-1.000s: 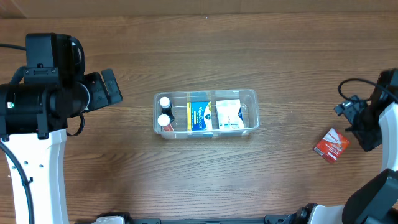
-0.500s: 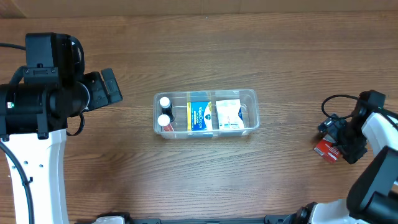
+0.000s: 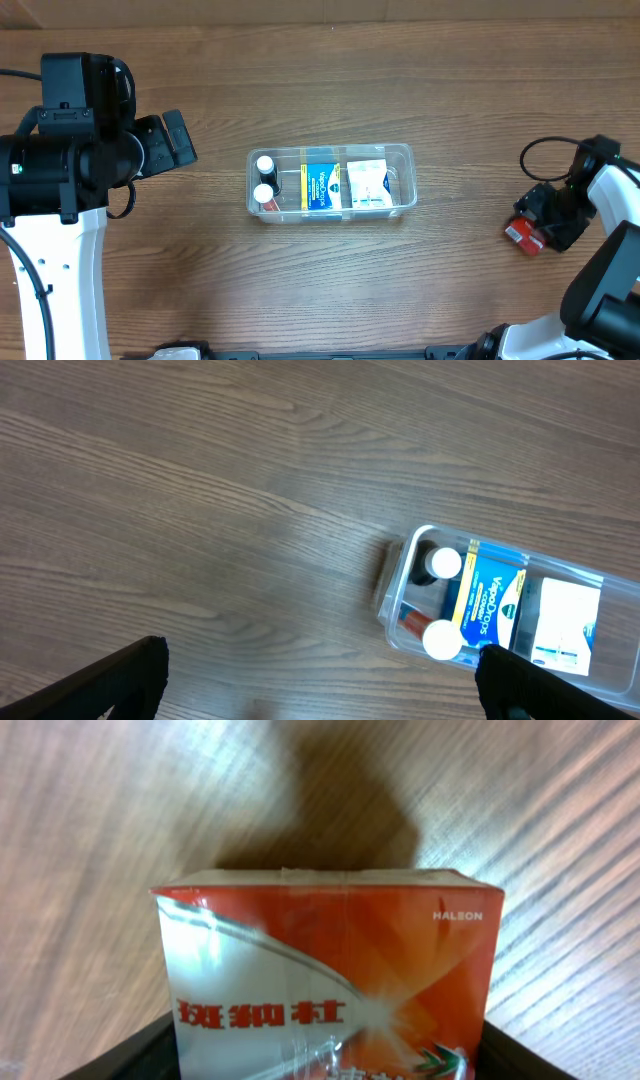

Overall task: Pack container
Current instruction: 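Grasp the red-white box with the right gripper, then lower the red-white box into the container beside Hansaplast, release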

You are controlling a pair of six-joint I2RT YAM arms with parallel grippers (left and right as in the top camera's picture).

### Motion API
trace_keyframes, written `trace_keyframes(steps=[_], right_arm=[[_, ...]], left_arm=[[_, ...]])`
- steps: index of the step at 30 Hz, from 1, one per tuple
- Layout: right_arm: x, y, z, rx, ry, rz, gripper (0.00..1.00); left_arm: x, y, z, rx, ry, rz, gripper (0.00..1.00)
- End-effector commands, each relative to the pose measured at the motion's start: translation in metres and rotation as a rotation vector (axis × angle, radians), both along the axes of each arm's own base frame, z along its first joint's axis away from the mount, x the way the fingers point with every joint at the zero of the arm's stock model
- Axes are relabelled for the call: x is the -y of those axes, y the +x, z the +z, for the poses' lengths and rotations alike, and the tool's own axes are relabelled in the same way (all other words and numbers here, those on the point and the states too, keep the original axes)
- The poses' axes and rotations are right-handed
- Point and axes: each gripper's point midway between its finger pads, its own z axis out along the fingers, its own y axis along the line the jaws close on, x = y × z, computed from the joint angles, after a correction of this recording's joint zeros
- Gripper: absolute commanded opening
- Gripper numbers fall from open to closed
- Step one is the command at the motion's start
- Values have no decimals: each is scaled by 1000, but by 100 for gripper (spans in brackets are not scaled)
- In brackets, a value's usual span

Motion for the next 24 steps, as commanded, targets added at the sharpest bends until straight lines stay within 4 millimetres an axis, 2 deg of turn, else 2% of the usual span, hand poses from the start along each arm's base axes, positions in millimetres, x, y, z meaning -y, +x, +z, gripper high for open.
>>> trace_keyframes(steps=[1, 4, 8, 11, 12, 14, 15, 16, 17, 18, 20, 24], right_arm=[[-19, 35, 59, 163, -43, 123, 69], [-54, 51, 103, 268, -91, 281, 70], [-84, 57, 121, 336, -98, 370, 69], [-122, 67, 153, 440, -101, 488, 66], [-146, 71, 171, 497, -97, 558, 64], [-181, 73, 193, 562, -81, 660, 61], [-214, 73, 206, 607, -57, 740, 61], [-238, 70, 211, 637, -38, 803, 60], [-255, 69, 212, 654, -25, 845, 61], [-283, 66, 206, 657, 3, 909, 60], [-308, 67, 185, 613, 23, 960, 62], [-320, 82, 128, 466, 27, 963, 62]], left_arm=[[0, 1, 0, -1, 1, -19, 100], [0, 1, 0, -1, 1, -18, 100], [0, 1, -1, -5, 1, -19, 100], [0, 1, -1, -5, 1, -18, 100], [0, 1, -1, -5, 1, -18, 100], [0, 1, -1, -5, 1, -18, 100], [0, 1, -1, -5, 0, -18, 100], [0, 1, -1, -5, 0, -18, 100], [0, 1, -1, -5, 0, -18, 100], [0, 1, -1, -6, 0, -18, 100], [0, 1, -1, -5, 0, -18, 100], [0, -1, -1, -11, 0, -18, 100]])
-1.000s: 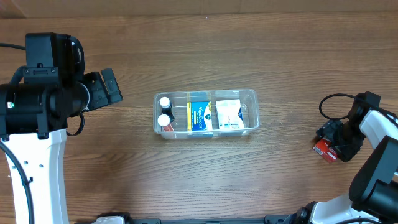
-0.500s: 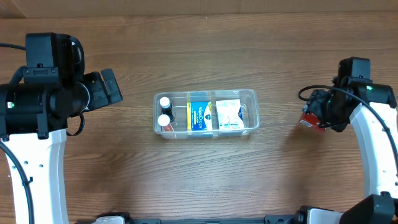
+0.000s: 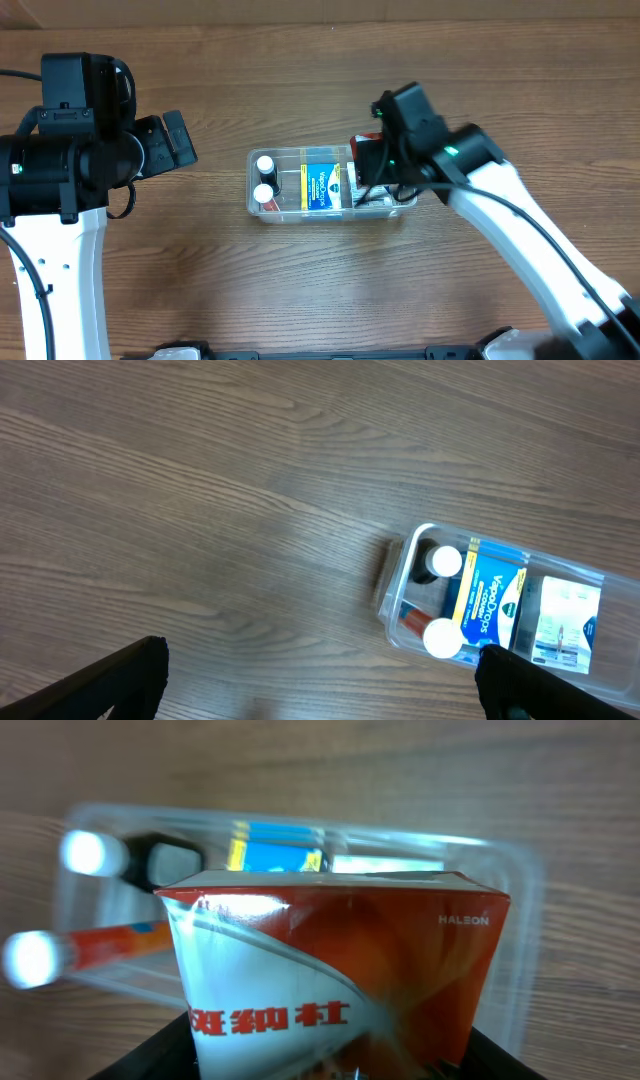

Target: Pack container

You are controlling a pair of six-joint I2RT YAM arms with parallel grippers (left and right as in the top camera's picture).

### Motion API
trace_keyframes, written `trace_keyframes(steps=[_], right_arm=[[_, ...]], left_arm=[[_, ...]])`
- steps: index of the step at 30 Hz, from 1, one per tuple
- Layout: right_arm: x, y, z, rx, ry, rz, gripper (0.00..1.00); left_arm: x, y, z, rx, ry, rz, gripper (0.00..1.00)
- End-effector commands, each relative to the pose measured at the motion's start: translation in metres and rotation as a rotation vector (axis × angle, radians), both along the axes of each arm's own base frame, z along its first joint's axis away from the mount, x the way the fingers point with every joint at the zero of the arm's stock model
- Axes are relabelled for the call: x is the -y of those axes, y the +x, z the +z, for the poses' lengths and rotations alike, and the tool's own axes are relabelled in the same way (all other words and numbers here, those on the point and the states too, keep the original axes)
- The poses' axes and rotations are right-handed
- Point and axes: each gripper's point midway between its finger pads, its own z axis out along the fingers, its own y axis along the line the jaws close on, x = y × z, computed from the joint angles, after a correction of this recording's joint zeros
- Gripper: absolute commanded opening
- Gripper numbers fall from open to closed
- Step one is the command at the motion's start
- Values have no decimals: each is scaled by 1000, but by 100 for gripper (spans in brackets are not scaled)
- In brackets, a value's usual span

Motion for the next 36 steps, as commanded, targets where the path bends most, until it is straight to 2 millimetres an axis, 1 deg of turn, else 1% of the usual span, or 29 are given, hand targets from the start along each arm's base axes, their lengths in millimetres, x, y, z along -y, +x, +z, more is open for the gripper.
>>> trace_keyframes(steps=[1, 3, 4, 6, 8, 10, 15, 16, 17, 18, 19, 21, 24, 25, 27, 28, 29, 30, 31, 32, 33, 35, 36], right_arm=[[-4, 14, -32, -61, -39, -25, 62], [-5, 19, -54, -103, -63, -29, 62], [-3, 21, -61, -117, -71, -35, 62], [1, 24, -72, -141, -84, -49, 62], [13, 26, -81, -165, -94, -78, 62], [19, 25, -83, -176, -98, -91, 62], [20, 24, -83, -184, -103, -91, 63], [21, 22, -84, -190, -106, -91, 72], [22, 21, -84, -196, -109, -91, 75], [23, 19, -85, -203, -114, -91, 81], [23, 18, -85, -206, -115, -91, 82], [23, 18, -85, -206, -115, -91, 82], [22, 20, -82, -196, -110, -91, 78], [22, 22, -75, -182, -103, -92, 78], [26, 32, -36, -77, -100, -112, 80], [33, 38, -10, -1, -102, -134, 82], [40, 44, 15, 70, -96, -161, 87], [57, 50, 48, 160, -72, -213, 100], [72, 53, 64, 199, -50, -252, 100], [99, 56, 75, 226, -43, -321, 100], [120, 59, 79, 236, -45, -376, 100], [153, 72, 86, 276, -42, -466, 100], [169, 67, 83, 257, -81, -438, 100]], left_arm=[[0, 0, -1, -8, 1, -18, 100], [0, 0, -1, -8, 1, -18, 100], [0, 0, -1, -8, 1, -19, 100], [0, 0, -1, -8, 1, -18, 100], [0, 0, -1, -8, 1, -18, 100], [0, 0, -1, -8, 1, -18, 100], [0, 0, -1, -8, 1, -18, 100], [0, 0, -1, -8, 1, -18, 100], [0, 0, -1, -8, 1, -18, 100], [0, 0, -1, -8, 1, -18, 100], [0, 0, -1, -8, 1, -18, 100], [0, 0, -1, -8, 1, -18, 100], [0, 0, -1, -9, 1, -18, 100], [0, 0, -1, -9, 1, -18, 100], [0, -1, -1, -11, 1, -18, 100], [0, -1, -1, -11, 1, -19, 100], [0, -1, -1, -11, 1, -18, 100], [0, 0, -1, -8, 2, -18, 100], [-2, 1, 0, -5, 11, -13, 100], [-4, 1, 0, -5, 24, -5, 100], [-5, 1, 0, -5, 26, -4, 100], [-5, 1, 0, -5, 27, -4, 100], [-7, 3, 1, 5, 38, 3, 100]])
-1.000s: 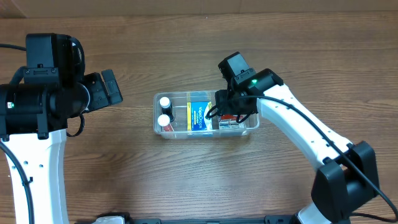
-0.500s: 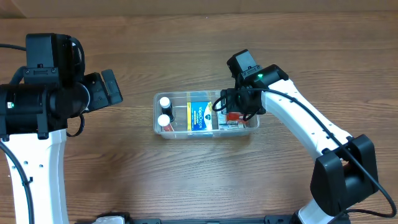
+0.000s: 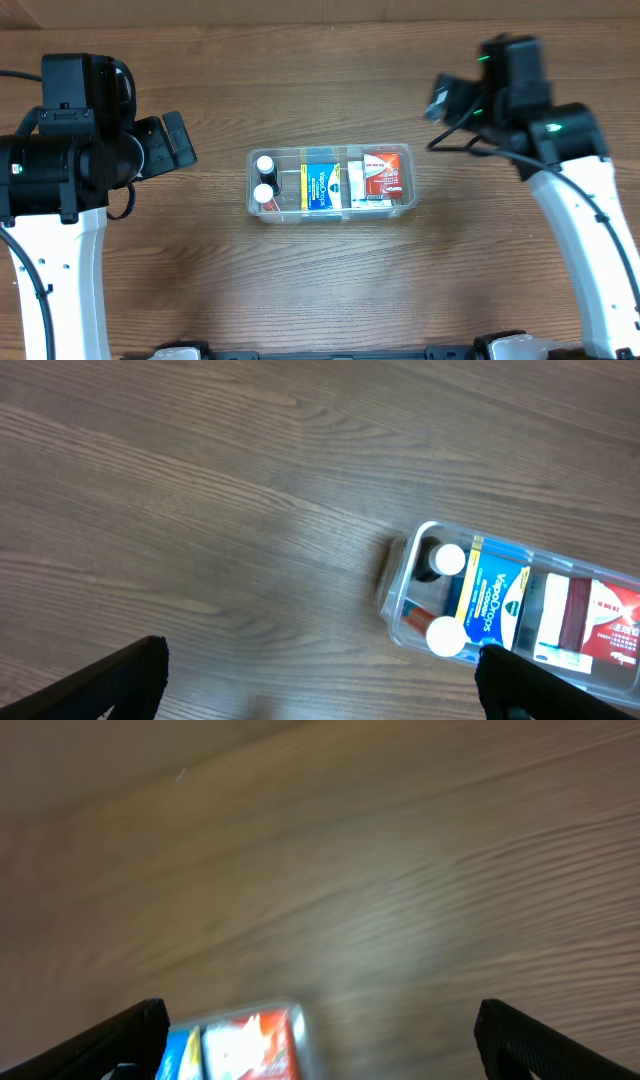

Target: Pack container

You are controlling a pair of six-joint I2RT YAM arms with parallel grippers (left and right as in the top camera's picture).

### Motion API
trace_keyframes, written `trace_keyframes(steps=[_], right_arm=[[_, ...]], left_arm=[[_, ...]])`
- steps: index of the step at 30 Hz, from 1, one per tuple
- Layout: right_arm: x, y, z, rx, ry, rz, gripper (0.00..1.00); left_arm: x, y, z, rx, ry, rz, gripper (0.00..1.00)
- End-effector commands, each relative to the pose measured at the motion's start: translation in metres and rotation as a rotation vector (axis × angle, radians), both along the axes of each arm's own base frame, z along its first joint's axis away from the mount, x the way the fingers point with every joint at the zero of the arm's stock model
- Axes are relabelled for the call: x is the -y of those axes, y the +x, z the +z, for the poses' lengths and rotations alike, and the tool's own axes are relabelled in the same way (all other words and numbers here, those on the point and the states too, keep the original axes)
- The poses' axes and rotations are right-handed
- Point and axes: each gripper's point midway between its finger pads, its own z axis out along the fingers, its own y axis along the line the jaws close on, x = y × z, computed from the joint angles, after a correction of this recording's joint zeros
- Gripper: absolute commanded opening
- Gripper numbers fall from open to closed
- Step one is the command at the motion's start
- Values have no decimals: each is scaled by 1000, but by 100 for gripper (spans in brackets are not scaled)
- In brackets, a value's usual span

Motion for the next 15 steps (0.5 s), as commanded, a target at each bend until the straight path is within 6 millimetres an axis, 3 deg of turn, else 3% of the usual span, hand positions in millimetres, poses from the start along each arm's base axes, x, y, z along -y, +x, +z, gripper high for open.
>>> trace_keyframes(steps=[1, 4, 6, 9, 12, 15], right_arm=[[31, 0, -7, -40, -61, 15, 100], [39, -15, 7, -17, -54, -13, 100], [42, -32, 35, 65, -56, -27, 100], [46, -70, 55, 188, -60, -77, 100], [43, -115, 31, 254, -41, -60, 100], [48, -156, -6, 248, -14, -83, 100]], left_arm=[[-7, 9, 5, 31, 46, -15, 100], [-6, 3, 12, 57, 62, -40, 100], [-5, -15, 31, 136, 74, -39, 100], [-1, -49, 47, 279, 84, -53, 100], [-1, -90, 27, 396, 86, -50, 100], [-1, -121, -22, 403, 28, 16, 100]])
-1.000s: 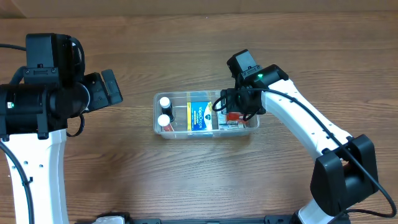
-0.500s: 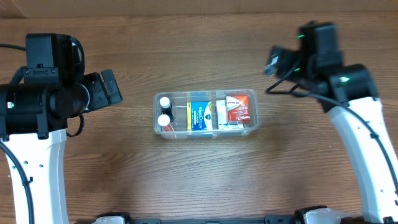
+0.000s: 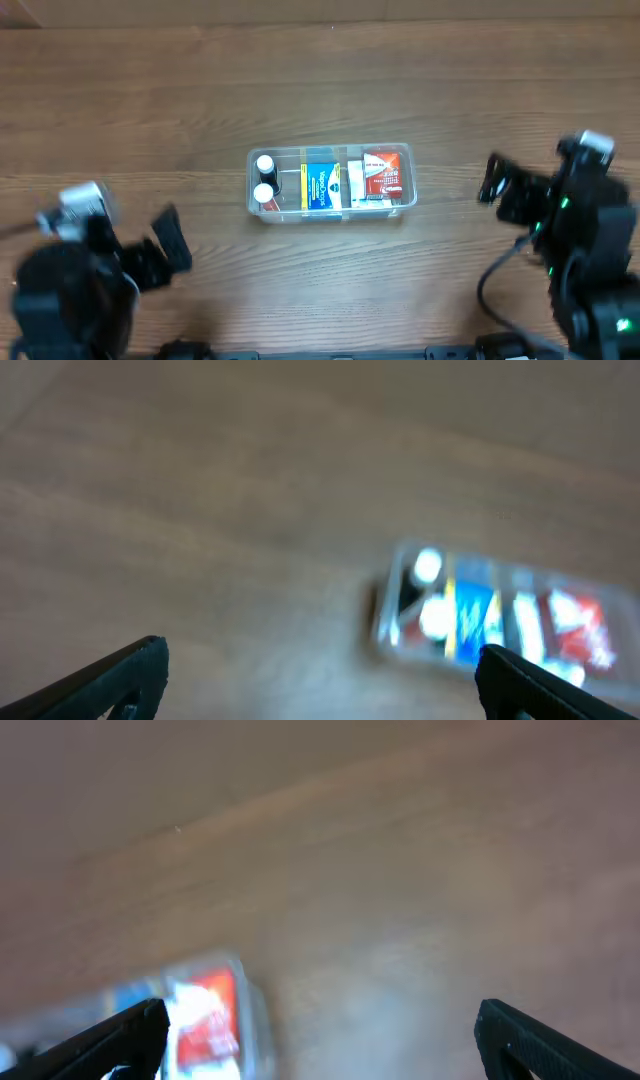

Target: Pack container

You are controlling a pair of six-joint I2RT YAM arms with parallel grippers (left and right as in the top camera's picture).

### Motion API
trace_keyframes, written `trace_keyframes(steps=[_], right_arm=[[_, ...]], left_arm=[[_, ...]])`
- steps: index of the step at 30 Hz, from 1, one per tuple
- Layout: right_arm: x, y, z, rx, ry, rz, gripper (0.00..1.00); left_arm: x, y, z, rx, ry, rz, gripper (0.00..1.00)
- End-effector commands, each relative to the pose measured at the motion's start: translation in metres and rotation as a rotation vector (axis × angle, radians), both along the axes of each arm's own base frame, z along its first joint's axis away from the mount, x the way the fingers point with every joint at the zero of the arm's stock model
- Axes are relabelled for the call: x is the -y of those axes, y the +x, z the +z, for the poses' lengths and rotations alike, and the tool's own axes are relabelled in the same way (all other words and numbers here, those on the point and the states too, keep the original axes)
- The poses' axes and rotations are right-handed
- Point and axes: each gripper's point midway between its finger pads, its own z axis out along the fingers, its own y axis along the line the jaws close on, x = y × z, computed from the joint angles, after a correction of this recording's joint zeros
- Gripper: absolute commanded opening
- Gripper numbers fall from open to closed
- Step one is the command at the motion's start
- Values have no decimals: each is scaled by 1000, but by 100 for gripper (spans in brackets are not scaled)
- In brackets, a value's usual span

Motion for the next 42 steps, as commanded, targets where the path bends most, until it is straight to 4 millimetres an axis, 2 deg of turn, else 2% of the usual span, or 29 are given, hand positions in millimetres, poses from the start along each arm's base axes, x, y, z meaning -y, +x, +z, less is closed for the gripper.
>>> trace_keyframes(steps=[1, 3, 5, 7, 14, 17, 20, 22, 26, 29, 32, 35, 38, 42], right_arm=[[5, -29, -28, -6, 42, -42, 100], [6, -38, -32, -19, 40, -41, 100], [6, -43, -39, -57, 34, -42, 100], [6, -43, -40, -61, 33, -42, 100], [7, -45, -42, -68, 27, -39, 100], [5, -58, -48, -103, 31, -22, 100], [5, -59, -40, -1, 44, -19, 100], [5, -59, -42, 158, 66, -15, 100], [0, -47, -65, 374, 103, 9, 100], [-4, -21, -66, 609, 129, 24, 100], [-9, -12, -64, 737, 54, 68, 100], [-19, -6, -93, 681, -91, 169, 100], [-30, -7, -117, 585, -79, 237, 100], [-30, -7, -116, 588, -78, 240, 100]], left_arm=[[4, -23, -57, -58, -92, 41, 100], [9, -25, -74, -80, -183, 80, 100], [9, -34, -92, -163, -179, 86, 100], [9, -42, -101, -216, -177, 92, 100], [9, -44, -102, -224, -177, 93, 100], [9, -44, -102, -224, -177, 92, 100], [9, -44, -102, -224, -176, 92, 100], [9, -44, -102, -224, -176, 92, 100], [9, -44, -102, -224, -177, 92, 100], [9, -44, -102, -224, -176, 92, 100], [9, -44, -102, -224, -176, 92, 100], [9, -44, -102, -224, -176, 92, 100], [9, -44, -102, -224, -176, 92, 100], [9, -44, -102, -224, -177, 92, 100]])
